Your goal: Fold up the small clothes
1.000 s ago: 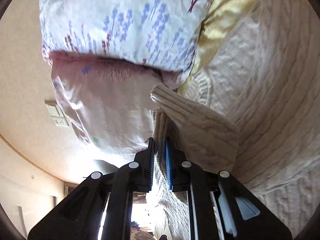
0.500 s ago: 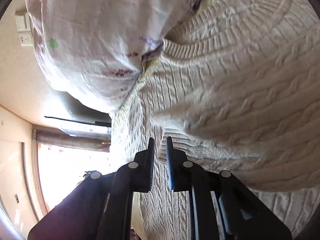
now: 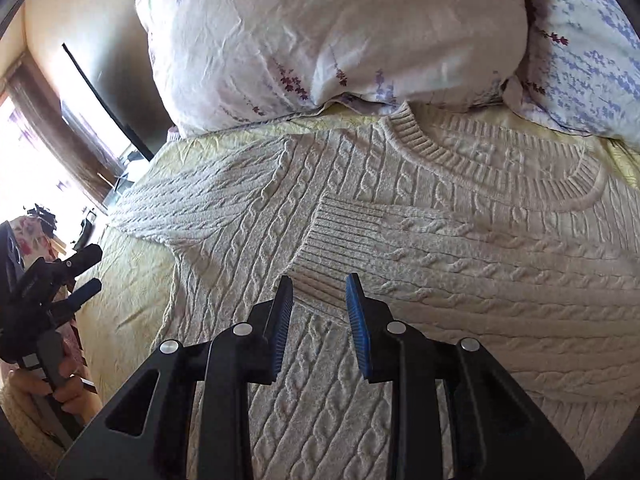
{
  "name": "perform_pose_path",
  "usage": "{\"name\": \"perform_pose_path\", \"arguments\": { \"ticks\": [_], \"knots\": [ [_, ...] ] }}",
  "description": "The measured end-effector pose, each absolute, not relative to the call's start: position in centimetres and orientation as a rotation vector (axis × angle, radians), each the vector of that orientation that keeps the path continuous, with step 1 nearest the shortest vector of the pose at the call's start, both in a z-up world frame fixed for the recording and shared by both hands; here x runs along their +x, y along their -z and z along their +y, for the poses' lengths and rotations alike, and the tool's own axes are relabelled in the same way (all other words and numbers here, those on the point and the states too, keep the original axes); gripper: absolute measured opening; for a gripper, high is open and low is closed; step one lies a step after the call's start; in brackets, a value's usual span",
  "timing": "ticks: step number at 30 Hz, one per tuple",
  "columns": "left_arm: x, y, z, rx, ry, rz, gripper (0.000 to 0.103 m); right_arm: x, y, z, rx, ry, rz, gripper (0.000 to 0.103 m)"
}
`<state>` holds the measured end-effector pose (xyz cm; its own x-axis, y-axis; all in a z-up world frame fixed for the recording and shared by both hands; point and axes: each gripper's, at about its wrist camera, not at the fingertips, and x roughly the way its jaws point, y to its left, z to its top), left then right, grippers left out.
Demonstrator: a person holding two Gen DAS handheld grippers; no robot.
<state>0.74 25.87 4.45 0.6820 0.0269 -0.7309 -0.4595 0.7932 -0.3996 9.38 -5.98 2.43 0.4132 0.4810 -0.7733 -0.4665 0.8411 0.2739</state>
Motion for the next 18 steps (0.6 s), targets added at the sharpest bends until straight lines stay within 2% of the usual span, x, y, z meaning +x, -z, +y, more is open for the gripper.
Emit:
{"name": "perform_pose_path", "arguments": {
  "ticks": [2, 4, 7, 9, 11, 12, 13, 18],
  "knots": [
    [0.8, -4.4, 25.9, -0.595, -0.282, 0.787, 0.101, 9.1, -1.7, -5.3, -0.053, -0.598, 0.987, 0.03],
    [0.8, -4.3, 26.3, -0.588, -0.278, 0.793, 0.101, 8.3, -1.7, -4.3, -0.139, -0.599, 0.959, 0.044],
    [0.5, -4.1, 27.4, -0.597, -0.289, 0.798, 0.101, 7.7, -1.5, -2.4, -0.263, -0.597, 0.919, 0.055],
    [0.3, -3.8, 28.3, -0.617, -0.296, 0.808, 0.101, 7.2, -1.3, -1.7, -0.33, -0.585, 0.892, 0.055],
    [0.2, -3.7, 29.0, -0.631, -0.305, 0.808, 0.101, 7.2, -1.0, -1.4, -0.366, -0.543, 0.864, 0.039],
    [0.2, -3.6, 29.2, -0.635, -0.306, 0.808, 0.101, 7.5, -1.1, -1.9, -0.343, -0.519, 0.866, 0.02],
    [0.1, -3.5, 29.5, -0.638, -0.306, 0.808, 0.101, 8.2, -1.5, -2.6, -0.287, -0.501, 0.879, 0.008],
    [0.5, -3.2, 30.0, -0.646, -0.292, 0.816, 0.101, 10.0, -4.7, -5.0, -0.06, -0.49, 0.848, 0.008]
  ]
}}
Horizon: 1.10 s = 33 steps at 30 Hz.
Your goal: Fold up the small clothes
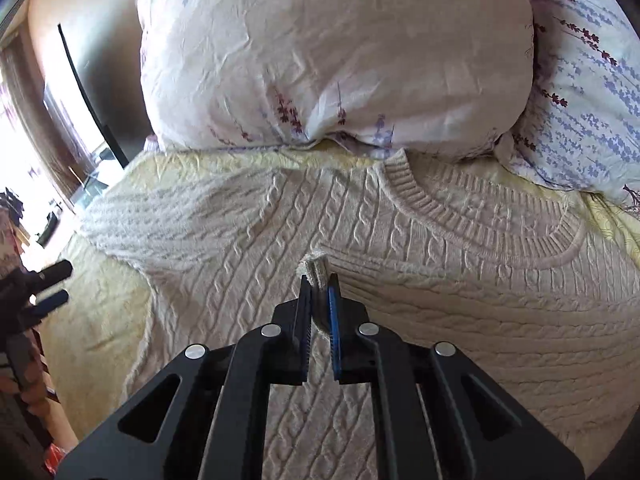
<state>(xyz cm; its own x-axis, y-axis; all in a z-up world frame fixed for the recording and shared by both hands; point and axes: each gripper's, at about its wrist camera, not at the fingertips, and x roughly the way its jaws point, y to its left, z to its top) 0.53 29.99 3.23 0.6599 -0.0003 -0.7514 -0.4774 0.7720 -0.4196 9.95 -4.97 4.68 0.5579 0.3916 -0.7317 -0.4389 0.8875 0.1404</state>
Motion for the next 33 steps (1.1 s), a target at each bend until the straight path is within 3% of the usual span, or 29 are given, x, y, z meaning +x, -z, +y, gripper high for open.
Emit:
{"name": "perform_pose_path", "arguments": {
  "ticks": [8, 14, 17, 18, 19, 27, 33],
  "knots": [
    [1.6, -2.9, 29.8, -0.664, -0.258, 0.824, 0.101, 11.3, -4.9, -2.3, -0.016, -0.512, 0.862, 0.008],
    [1.8, -2.8, 30.0, -0.701, -0.213, 0.826, 0.101, 11.8, -1.8, -2.8, 0.05, -0.519, 0.99, 0.011],
    [2.1, -2.8, 30.6, -0.769, -0.177, 0.798, 0.101, 10.7, -1.3, -2.6, 0.111, -0.598, 1.032, 0.05],
    [2.2, -2.7, 30.9, -0.801, -0.172, 0.788, 0.101, 10.3, -1.5, -2.6, 0.134, -0.632, 1.043, 0.07],
    [2.4, -2.6, 31.2, -0.84, -0.158, 0.776, 0.101, 9.8, -1.8, -2.7, 0.154, -0.653, 1.049, 0.079],
    [3.9, -0.2, 34.0, -1.086, -0.15, 0.726, 0.088, 7.2, -2.0, -7.1, 0.312, -0.635, 1.092, 0.08],
    [4.3, 1.0, 36.9, -1.249, -0.191, 0.645, 0.072, 6.1, -2.3, -11.1, 0.392, -0.552, 1.08, 0.081]
  ]
}}
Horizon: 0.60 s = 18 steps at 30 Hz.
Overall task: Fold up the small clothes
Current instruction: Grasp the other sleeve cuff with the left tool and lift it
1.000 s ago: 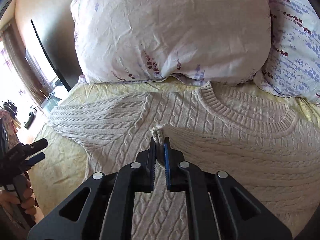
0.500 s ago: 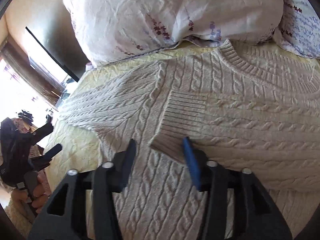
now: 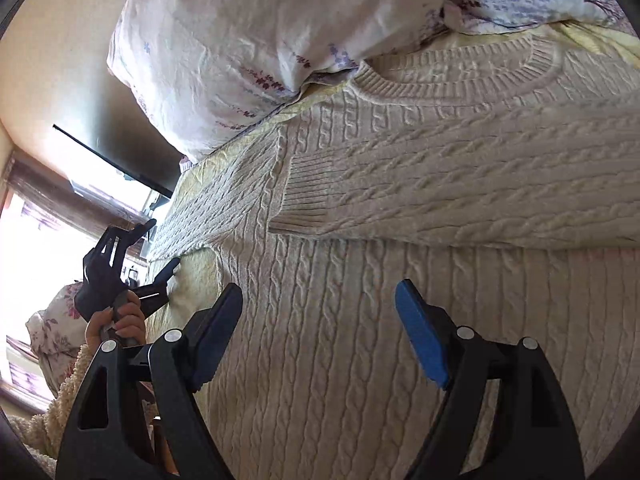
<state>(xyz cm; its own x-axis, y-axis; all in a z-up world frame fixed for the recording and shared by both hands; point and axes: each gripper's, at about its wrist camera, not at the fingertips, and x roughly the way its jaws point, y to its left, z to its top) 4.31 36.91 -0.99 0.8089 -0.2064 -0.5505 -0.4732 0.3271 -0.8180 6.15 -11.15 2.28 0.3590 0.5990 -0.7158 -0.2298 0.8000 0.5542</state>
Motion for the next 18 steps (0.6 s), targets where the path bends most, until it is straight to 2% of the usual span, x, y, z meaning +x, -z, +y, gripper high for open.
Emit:
{"name": "perform_pose_path", "arguments": {
  "ticks": [5, 9, 11, 12, 14, 16, 18],
  "knots": [
    [5.0, 2.3, 38.6, -1.41, -0.22, 0.563, 0.056, 5.5, -2.3, -13.8, 0.425, -0.508, 1.077, 0.081],
    [5.8, 2.5, 38.5, -1.43, -0.235, 0.545, 0.053, 4.6, -2.4, -15.7, 0.433, -0.479, 1.073, 0.081],
    [6.1, 2.6, 38.5, -1.437, -0.23, 0.535, 0.049, 4.2, -2.3, -16.5, 0.439, -0.464, 1.071, 0.081],
    [6.1, 2.8, 38.6, -1.457, -0.221, 0.524, 0.045, 3.9, -2.4, -17.1, 0.444, -0.457, 1.068, 0.081],
    [6.0, 3.7, 38.8, -1.53, -0.2, 0.495, 0.017, 3.4, -2.7, -18.0, 0.45, -0.444, 1.063, 0.081],
    [5.7, 4.0, 38.9, -1.576, -0.179, 0.471, 0.008, 3.0, -3.0, -18.7, 0.454, -0.434, 1.056, 0.081],
    [5.7, 3.4, 38.6, -1.557, -0.149, 0.458, 0.008, 2.9, -3.2, -19.4, 0.459, -0.425, 1.052, 0.081]
  ]
}}
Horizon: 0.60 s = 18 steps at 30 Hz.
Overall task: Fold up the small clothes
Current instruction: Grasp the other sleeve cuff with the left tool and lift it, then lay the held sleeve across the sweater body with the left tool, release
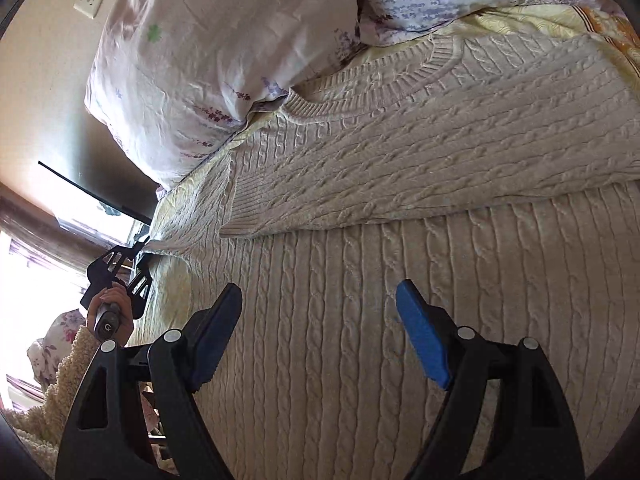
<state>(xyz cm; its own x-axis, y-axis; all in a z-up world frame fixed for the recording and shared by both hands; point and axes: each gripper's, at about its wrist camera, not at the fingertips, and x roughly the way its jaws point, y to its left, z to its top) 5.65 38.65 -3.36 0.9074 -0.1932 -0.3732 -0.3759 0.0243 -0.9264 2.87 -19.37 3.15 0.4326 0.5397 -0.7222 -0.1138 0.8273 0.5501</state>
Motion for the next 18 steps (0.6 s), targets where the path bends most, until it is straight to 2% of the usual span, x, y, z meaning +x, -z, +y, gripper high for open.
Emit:
{"name": "perform_pose_path", "arguments": {
  "ticks": [6, 11, 18],
  "knots": [
    [7.1, -0.5, 35.8, -1.511, 0.042, 0.405, 0.008, 2.5, -3.1, -20.9, 0.48, -0.41, 1.056, 0.082],
    [9.0, -4.6, 30.2, -1.443, 0.243, 0.4, 0.008, 2.1, -3.2, -21.4, 0.481, -0.415, 1.049, 0.082],
    [11.1, -6.1, 18.7, -1.324, 0.444, 0.537, 0.008, 1.5, -3.6, -23.1, 0.487, -0.395, 1.033, 0.082]
  ]
}}
